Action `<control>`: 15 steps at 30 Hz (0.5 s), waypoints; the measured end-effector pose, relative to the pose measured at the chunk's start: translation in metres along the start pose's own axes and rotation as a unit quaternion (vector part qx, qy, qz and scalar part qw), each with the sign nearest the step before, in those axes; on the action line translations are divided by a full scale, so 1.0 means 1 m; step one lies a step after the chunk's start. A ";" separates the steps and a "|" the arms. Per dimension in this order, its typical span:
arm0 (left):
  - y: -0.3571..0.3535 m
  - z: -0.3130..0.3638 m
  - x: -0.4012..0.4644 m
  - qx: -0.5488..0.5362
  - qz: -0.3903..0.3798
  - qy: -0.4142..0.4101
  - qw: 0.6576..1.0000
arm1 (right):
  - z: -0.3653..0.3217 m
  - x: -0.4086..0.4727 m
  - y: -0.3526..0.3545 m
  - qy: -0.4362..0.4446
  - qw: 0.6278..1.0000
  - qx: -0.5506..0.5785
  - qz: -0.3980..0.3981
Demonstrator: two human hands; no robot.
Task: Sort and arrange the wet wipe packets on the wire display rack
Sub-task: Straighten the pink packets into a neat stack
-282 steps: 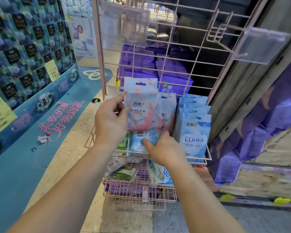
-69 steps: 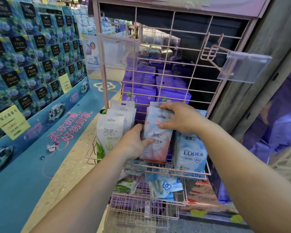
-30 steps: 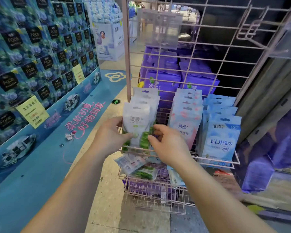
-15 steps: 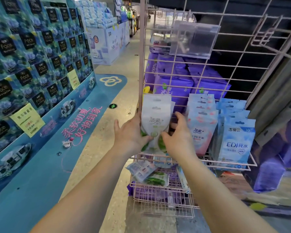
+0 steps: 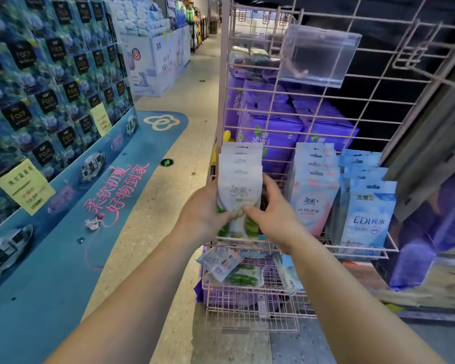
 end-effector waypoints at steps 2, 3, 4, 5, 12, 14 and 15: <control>0.003 0.002 0.001 -0.003 -0.002 0.000 1.000 | 0.000 0.000 0.002 -0.001 1.000 -0.021 -0.012; 0.003 0.002 0.000 0.007 -0.005 0.002 1.000 | -0.001 -0.001 0.003 -0.008 0.999 -0.033 -0.021; 0.003 0.001 -0.001 0.020 -0.009 0.007 1.000 | -0.001 -0.003 0.003 -0.016 0.998 -0.046 -0.032; 0.001 0.000 -0.002 0.029 -0.015 0.010 0.999 | -0.003 -0.004 0.002 -0.025 0.997 -0.060 -0.046; 0.009 -0.021 -0.013 -0.111 -0.031 0.057 0.992 | -0.038 -0.057 0.028 0.140 0.977 -0.097 0.127; 0.013 -0.042 -0.023 -0.184 -0.018 0.082 0.979 | -0.022 -0.086 0.019 0.164 0.977 -0.087 0.106; 0.013 -0.055 -0.029 -0.229 -0.010 0.098 0.968 | -0.003 -0.097 0.008 0.127 0.986 -0.090 0.060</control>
Point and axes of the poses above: each hand's wrist, its own x-axis towards the middle knuckle, its own y-axis out of the back of the hand, z = x × y, the point moved 6 cm from there along x, towards the middle knuckle, and after that the axes turned 13 degrees about y, right-handed, at the moved point
